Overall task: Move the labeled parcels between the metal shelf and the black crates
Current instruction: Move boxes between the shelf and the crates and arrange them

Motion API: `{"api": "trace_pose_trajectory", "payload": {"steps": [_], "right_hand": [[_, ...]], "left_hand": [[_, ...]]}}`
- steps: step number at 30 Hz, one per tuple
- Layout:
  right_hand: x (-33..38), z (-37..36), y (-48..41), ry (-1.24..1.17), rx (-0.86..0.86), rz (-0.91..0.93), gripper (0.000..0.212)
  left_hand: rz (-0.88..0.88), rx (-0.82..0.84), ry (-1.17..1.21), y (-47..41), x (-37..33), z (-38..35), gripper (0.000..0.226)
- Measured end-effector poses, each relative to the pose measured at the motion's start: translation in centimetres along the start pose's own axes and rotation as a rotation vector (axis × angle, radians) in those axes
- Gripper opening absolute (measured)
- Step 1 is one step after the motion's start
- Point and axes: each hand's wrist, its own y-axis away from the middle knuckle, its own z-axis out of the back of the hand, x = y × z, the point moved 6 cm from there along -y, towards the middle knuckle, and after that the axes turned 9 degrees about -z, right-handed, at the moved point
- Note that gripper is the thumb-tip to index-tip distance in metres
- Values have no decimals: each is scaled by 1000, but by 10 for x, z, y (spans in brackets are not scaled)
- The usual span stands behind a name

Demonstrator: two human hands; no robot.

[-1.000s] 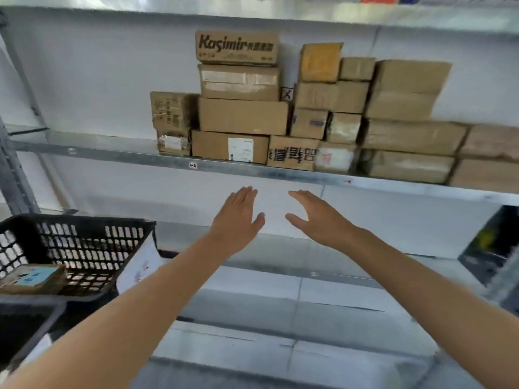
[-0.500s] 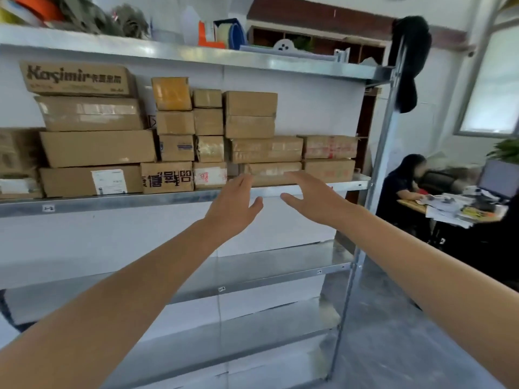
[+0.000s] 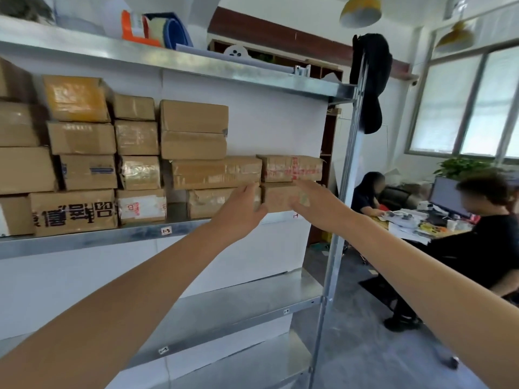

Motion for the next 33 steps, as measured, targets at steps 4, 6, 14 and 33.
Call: {"api": "trace_pose_trajectory", "payload": {"steps": [4, 6, 14, 33], "right_hand": [[-20, 0, -50, -3, 13, -27, 64], [-31, -1, -73, 1, 12, -31, 64], [-92, -12, -124, 25, 2, -72, 64], [-199, -13, -274, -509, 129, -233, 60]], "left_hand": [[-44, -7, -2, -51, 8, -13, 60], [-57, 22, -15, -74, 12, -24, 62], [-42, 32, -63, -133, 17, -68, 59], [485, -211, 145, -206, 56, -103, 80]]}}
